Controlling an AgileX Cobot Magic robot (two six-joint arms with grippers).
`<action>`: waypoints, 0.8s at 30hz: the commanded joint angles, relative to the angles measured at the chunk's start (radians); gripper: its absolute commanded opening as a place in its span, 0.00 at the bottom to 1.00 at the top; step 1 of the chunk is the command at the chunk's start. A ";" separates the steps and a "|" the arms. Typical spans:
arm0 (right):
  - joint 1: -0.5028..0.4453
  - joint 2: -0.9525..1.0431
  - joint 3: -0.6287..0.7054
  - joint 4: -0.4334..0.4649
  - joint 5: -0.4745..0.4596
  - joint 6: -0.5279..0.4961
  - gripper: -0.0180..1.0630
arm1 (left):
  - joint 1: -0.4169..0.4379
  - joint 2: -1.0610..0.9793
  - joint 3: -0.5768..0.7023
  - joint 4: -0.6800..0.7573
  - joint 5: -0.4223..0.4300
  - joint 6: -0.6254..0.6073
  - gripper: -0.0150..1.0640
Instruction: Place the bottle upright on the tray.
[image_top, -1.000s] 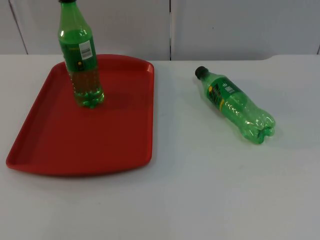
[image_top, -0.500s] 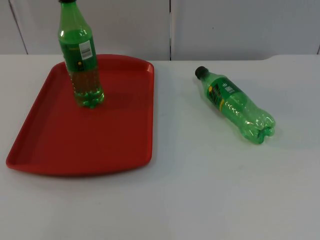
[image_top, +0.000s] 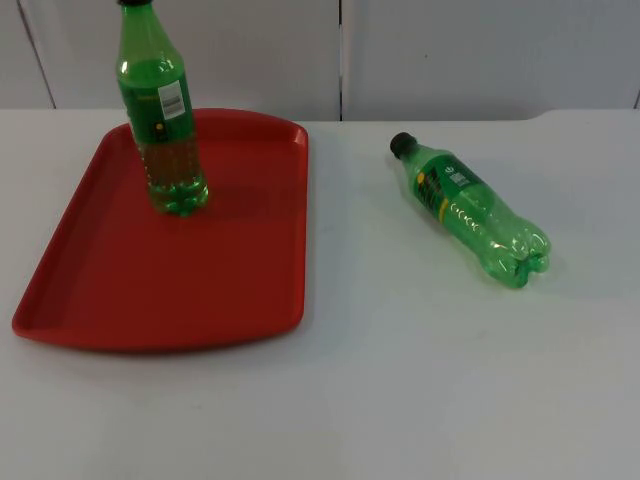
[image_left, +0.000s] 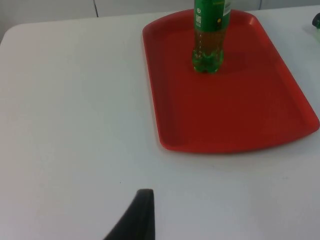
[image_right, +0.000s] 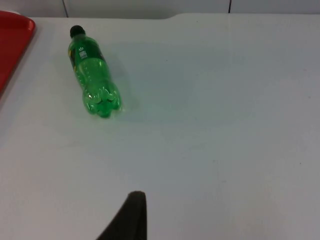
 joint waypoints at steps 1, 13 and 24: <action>-0.006 -0.005 0.002 0.000 -0.005 0.003 0.99 | 0.000 -0.005 0.003 -0.005 0.001 -0.006 0.99; -0.006 -0.005 0.002 0.000 -0.005 0.003 0.99 | 0.000 -0.005 0.003 -0.005 0.001 -0.006 0.99; -0.006 -0.005 0.002 0.000 -0.005 0.003 0.99 | 0.000 -0.005 0.003 -0.005 0.001 -0.006 0.99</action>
